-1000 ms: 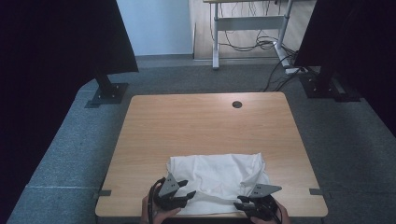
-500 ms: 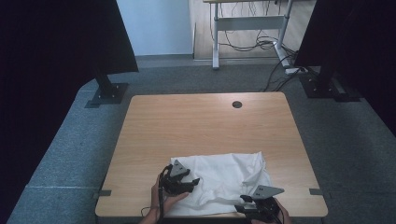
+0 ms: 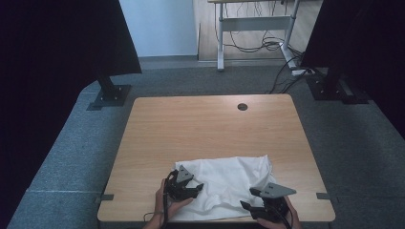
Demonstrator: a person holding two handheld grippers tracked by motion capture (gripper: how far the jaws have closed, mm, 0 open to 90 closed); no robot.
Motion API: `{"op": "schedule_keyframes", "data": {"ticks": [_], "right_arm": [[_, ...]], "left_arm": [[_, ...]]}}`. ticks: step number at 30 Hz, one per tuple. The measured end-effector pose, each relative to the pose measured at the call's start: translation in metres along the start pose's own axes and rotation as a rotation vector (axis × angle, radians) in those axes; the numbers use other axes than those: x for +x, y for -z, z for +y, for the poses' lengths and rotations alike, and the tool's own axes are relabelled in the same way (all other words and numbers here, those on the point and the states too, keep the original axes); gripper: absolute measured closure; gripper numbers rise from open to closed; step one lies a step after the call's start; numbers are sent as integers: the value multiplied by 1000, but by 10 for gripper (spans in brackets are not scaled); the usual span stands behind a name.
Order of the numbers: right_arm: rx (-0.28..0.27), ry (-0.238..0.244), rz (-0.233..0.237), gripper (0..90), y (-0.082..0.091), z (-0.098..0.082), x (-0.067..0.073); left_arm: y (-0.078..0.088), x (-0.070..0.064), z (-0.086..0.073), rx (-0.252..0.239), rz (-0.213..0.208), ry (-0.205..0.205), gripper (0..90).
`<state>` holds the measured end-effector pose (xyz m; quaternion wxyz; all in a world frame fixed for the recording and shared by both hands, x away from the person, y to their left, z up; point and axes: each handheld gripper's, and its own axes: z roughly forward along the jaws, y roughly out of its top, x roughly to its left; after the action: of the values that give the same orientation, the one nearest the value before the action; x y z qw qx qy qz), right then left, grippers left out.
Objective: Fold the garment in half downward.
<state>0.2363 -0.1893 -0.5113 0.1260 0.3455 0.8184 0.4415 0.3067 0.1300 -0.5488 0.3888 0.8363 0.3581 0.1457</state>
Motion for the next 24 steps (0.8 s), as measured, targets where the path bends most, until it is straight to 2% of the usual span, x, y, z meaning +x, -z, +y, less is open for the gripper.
{"op": "schedule_keyframes", "data": {"ticks": [4, 6, 8, 12, 15, 16, 18, 21, 24], "right_arm": [[54, 22, -32, 403, -31, 17, -11], [101, 41, -73, 404, -45, 14, -19], [129, 34, -99, 406, -48, 6, -27], [144, 22, -154, 392, -31, -18, -36], [111, -32, -152, 391, -16, -34, -41], [118, -18, -168, 393, -13, -37, -41], [99, -31, -161, 388, -8, -42, -41], [88, -22, -148, 374, -3, -38, -41], [26, -10, -144, 371, 5, -19, -42]], "left_arm": [[-1, 1, 0, -2, 4, -5, 423], [-1, 1, 0, -6, 6, -6, 429], [-1, 2, 0, -9, 5, -6, 434], [-2, 4, 0, -14, 2, -2, 440], [-2, 5, -1, -17, 2, -4, 443], [-2, 5, -1, -17, 3, -6, 443], [-2, 5, -1, -18, -1, -3, 442], [-1, 6, 0, -11, -12, -2, 422], [3, 8, 5, -36, -23, 2, 395]]}}
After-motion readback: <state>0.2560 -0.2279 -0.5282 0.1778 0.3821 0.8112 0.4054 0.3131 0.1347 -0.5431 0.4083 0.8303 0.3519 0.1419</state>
